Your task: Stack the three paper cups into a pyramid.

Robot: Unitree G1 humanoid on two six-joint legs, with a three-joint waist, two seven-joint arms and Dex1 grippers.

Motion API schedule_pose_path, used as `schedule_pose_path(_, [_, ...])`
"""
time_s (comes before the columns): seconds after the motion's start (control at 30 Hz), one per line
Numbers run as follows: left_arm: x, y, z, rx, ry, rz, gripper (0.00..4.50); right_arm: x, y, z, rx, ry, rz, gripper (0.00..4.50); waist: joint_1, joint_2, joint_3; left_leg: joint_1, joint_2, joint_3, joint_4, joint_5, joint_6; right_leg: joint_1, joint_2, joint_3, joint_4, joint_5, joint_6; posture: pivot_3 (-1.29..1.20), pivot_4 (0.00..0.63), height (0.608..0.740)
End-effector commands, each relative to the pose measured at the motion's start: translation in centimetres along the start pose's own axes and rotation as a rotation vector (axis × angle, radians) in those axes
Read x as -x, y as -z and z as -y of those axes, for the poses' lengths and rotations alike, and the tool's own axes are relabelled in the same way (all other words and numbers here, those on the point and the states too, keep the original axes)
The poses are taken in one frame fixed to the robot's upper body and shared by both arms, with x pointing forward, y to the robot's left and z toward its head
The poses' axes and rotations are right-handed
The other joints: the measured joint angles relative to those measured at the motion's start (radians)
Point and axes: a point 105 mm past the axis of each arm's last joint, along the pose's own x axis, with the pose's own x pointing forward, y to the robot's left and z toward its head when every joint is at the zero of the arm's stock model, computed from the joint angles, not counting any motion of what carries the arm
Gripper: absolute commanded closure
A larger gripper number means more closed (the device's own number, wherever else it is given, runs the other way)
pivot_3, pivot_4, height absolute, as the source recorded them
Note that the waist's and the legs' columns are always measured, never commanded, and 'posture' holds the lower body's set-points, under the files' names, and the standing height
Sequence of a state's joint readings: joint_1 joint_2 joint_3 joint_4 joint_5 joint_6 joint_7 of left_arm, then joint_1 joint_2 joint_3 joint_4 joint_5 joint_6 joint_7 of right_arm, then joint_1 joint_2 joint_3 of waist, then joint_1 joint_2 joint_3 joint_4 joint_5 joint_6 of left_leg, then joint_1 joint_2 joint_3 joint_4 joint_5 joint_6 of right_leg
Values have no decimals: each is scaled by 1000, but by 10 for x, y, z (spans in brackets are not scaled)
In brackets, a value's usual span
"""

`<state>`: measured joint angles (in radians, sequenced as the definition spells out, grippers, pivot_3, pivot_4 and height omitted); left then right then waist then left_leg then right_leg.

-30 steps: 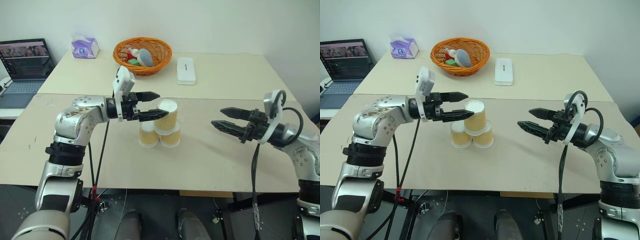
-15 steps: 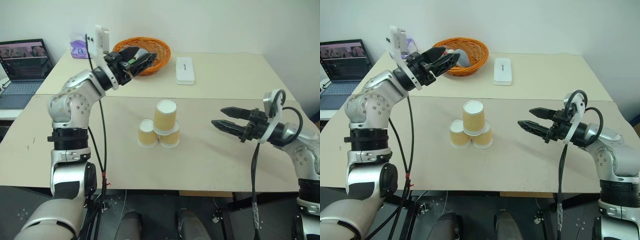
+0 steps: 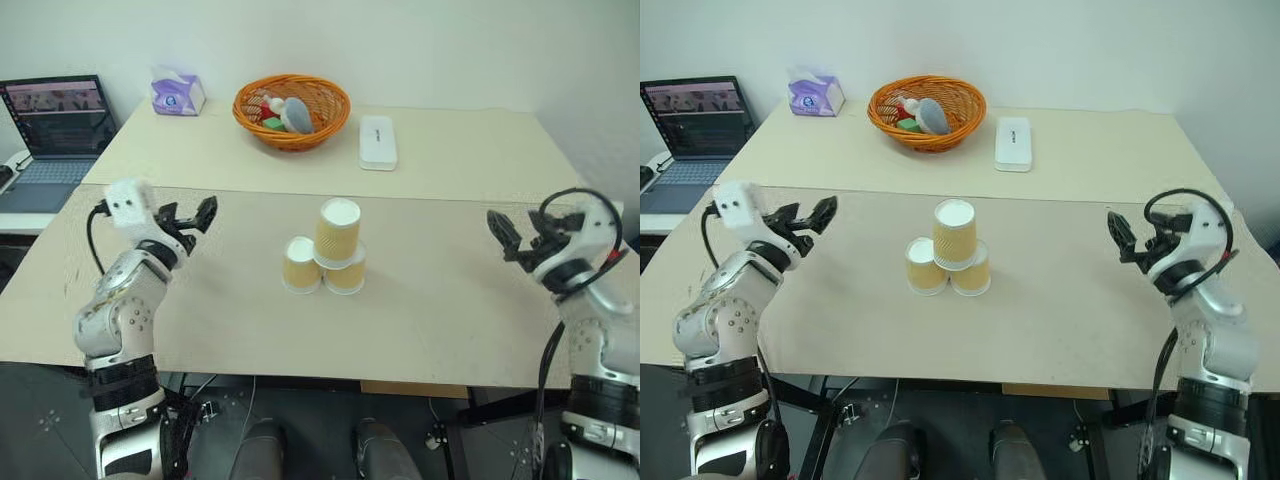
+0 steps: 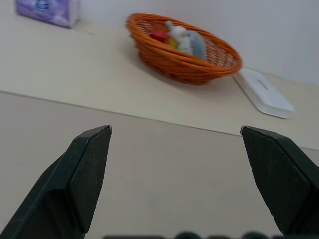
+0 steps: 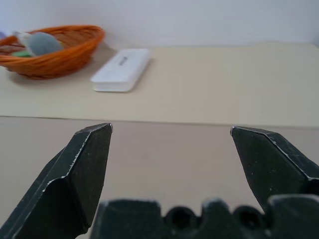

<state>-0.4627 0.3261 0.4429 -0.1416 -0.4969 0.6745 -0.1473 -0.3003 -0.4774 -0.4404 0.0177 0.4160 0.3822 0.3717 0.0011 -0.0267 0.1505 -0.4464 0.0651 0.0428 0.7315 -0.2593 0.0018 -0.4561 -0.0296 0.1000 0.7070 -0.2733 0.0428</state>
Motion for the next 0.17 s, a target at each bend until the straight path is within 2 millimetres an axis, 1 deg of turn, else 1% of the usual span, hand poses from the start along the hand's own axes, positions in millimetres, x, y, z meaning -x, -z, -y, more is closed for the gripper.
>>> schedule_pose_path(0.03, [9,-10,-14,3,-77,68,72,11,2,2,16,108,45,0,-1,0,0,0,0,0,0,0,0,0,0,0,0,0,0,0,150,675])
schedule_pose_path(0.1, [12,-5,-17,-16,-90,69,72,14,13,1,-2,142,29,0,-4,0,0,1,0,0,0,0,0,0,0,0,1,0,0,0,150,675])
schedule_pose_path(0.17, [17,6,-22,-31,-119,56,72,18,25,-1,-8,177,11,0,-6,0,0,0,0,0,0,0,0,0,0,0,1,0,0,0,150,675])
